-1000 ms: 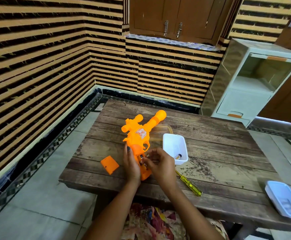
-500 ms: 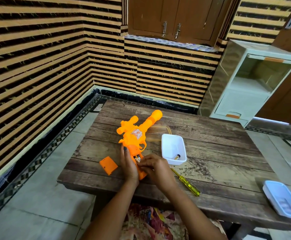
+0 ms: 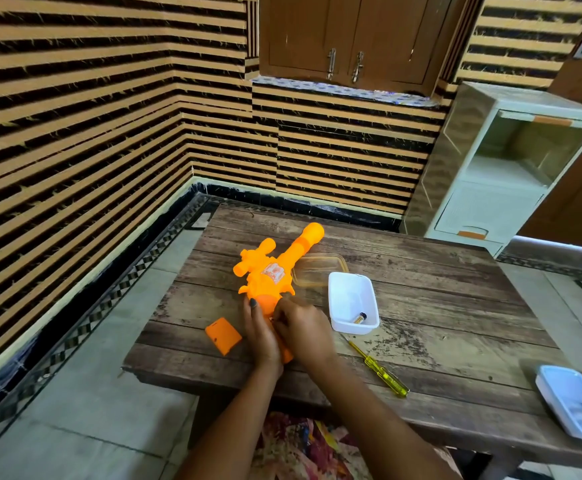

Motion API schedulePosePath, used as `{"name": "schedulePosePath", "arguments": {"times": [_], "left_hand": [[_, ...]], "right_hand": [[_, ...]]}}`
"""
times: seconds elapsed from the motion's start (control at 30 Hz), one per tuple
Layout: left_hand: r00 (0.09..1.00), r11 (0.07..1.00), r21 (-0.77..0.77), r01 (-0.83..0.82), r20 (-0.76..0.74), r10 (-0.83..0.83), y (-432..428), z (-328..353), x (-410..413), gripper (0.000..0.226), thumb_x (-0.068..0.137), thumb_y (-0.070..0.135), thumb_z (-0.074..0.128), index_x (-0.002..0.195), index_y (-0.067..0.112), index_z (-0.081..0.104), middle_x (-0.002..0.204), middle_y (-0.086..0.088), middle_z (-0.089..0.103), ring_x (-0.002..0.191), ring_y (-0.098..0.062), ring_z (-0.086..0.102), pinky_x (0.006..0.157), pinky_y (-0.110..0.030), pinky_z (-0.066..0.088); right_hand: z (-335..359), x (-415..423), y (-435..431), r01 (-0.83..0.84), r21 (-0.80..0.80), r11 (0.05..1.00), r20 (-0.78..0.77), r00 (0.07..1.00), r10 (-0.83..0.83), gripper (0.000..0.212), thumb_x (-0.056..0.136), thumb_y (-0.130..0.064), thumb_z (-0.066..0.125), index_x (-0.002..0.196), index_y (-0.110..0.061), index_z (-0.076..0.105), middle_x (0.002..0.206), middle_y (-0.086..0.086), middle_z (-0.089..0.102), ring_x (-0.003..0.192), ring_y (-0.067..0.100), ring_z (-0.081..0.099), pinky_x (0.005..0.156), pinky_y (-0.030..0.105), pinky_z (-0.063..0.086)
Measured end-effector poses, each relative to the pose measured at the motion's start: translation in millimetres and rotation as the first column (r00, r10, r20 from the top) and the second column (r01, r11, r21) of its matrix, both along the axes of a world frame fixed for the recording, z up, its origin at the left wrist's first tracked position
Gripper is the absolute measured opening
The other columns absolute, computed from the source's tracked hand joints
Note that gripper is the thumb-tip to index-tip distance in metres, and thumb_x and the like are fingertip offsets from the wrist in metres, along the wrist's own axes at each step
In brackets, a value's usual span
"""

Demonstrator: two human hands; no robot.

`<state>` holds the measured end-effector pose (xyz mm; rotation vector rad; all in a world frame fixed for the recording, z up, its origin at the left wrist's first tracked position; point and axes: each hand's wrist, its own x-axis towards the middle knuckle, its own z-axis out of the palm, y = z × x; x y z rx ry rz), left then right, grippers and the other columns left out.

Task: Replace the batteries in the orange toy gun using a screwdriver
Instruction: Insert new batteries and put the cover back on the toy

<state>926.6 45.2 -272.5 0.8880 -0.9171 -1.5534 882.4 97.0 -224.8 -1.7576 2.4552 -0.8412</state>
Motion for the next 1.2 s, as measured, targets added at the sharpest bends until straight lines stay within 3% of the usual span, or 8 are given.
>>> {"name": "schedulePosePath", "arguments": {"times": [0.27, 0.4, 0.57, 0.7, 0.83, 1.0, 1.1, 1.2], "left_hand": [[0.997, 0.995, 0.097, 0.01, -0.082, -0.002, 2, 4, 3, 0.042, 0.092, 0.029, 0.038, 0.128, 0.009, 0.045, 0.125, -0.021, 0.054, 0.107, -0.034, 0.054, 0.09, -0.046, 0.044], [0.996, 0.986, 0.165, 0.027, -0.086, -0.013, 0, 0, 3, 0.043, 0.089, 0.034, 0.042, 0.128, 0.016, 0.044, 0.122, -0.021, 0.055, 0.096, -0.04, 0.057, 0.082, -0.049, 0.05], [0.993, 0.988, 0.142, 0.064, -0.106, -0.049, -3, -6, 1, 0.037, 0.099, 0.022, 0.03, 0.134, 0.013, 0.038, 0.116, -0.018, 0.055, 0.075, -0.025, 0.06, 0.057, -0.03, 0.052], [0.995, 0.985, 0.158, 0.064, -0.088, -0.051, -1, -7, 2, 0.036, 0.099, 0.024, 0.031, 0.132, 0.013, 0.04, 0.117, -0.022, 0.055, 0.075, -0.027, 0.06, 0.057, -0.031, 0.051], [0.997, 0.986, 0.155, 0.056, -0.069, -0.046, -2, -6, 2, 0.035, 0.099, 0.024, 0.031, 0.132, 0.014, 0.04, 0.116, -0.021, 0.055, 0.074, -0.027, 0.06, 0.054, -0.028, 0.053], [0.997, 0.984, 0.169, 0.055, -0.07, -0.043, 0, -3, 3, 0.037, 0.099, 0.022, 0.03, 0.134, 0.011, 0.039, 0.117, -0.018, 0.054, 0.078, -0.026, 0.059, 0.052, -0.025, 0.053], [0.997, 0.986, 0.158, 0.047, -0.062, -0.037, -1, 0, 3, 0.036, 0.099, 0.017, 0.029, 0.133, 0.008, 0.039, 0.112, -0.017, 0.056, 0.073, -0.023, 0.06, 0.051, -0.023, 0.053], [0.998, 0.991, 0.128, 0.045, -0.044, -0.039, 0, 2, 3, 0.035, 0.1, 0.016, 0.029, 0.132, 0.008, 0.039, 0.1, -0.011, 0.059, 0.059, -0.015, 0.063, 0.049, -0.023, 0.052]], "right_hand": [[16, -21, 4, -0.072, 0.076, 0.994, 0.243, 0.969, 0.051, 0.012, 0.077, -0.007, 0.064, 0.084, -0.013, 0.071, 0.086, 0.005, 0.071, 0.079, 0.019, 0.065, 0.067, 0.023, 0.043], [33, -61, 19, 0.245, 0.032, 0.969, 0.028, 0.969, -0.246, 0.012, 0.08, -0.012, 0.059, 0.082, -0.02, 0.068, 0.079, 0.002, 0.072, 0.077, 0.022, 0.065, 0.062, 0.025, 0.043], [46, -96, 22, 0.317, 0.528, 0.788, -0.192, 0.948, -0.253, 0.03, 0.089, -0.002, 0.049, 0.108, -0.019, 0.064, 0.119, 0.009, 0.062, 0.103, 0.028, 0.061, 0.08, 0.032, 0.048], [39, -89, 12, 0.299, 0.726, 0.62, -0.262, 0.953, -0.154, 0.021, 0.088, -0.011, 0.049, 0.103, -0.013, 0.064, 0.113, 0.012, 0.062, 0.101, 0.031, 0.061, 0.081, 0.031, 0.048], [40, -86, 10, 0.267, 0.679, 0.683, -0.222, 0.963, -0.155, 0.011, 0.069, 0.0, 0.052, 0.063, -0.008, 0.055, 0.066, 0.014, 0.048, 0.059, 0.025, 0.05, 0.058, 0.023, 0.042], [33, -93, 20, 0.259, 0.159, 0.953, 0.21, 0.934, -0.289, 0.03, 0.088, -0.003, 0.052, 0.116, -0.015, 0.054, 0.087, 0.008, 0.068, 0.08, 0.026, 0.064, 0.07, 0.035, 0.052], [41, -79, 21, 0.403, -0.115, 0.908, 0.907, 0.414, -0.069, 0.024, 0.087, 0.011, 0.049, 0.105, -0.004, 0.057, 0.075, 0.008, 0.064, 0.063, 0.014, 0.067, 0.063, 0.025, 0.058], [43, -66, 24, 0.458, -0.043, 0.888, 0.965, -0.211, 0.155, 0.02, 0.09, 0.011, 0.043, 0.094, -0.003, 0.056, 0.067, 0.01, 0.068, 0.055, 0.014, 0.068, 0.053, 0.02, 0.056]]}}
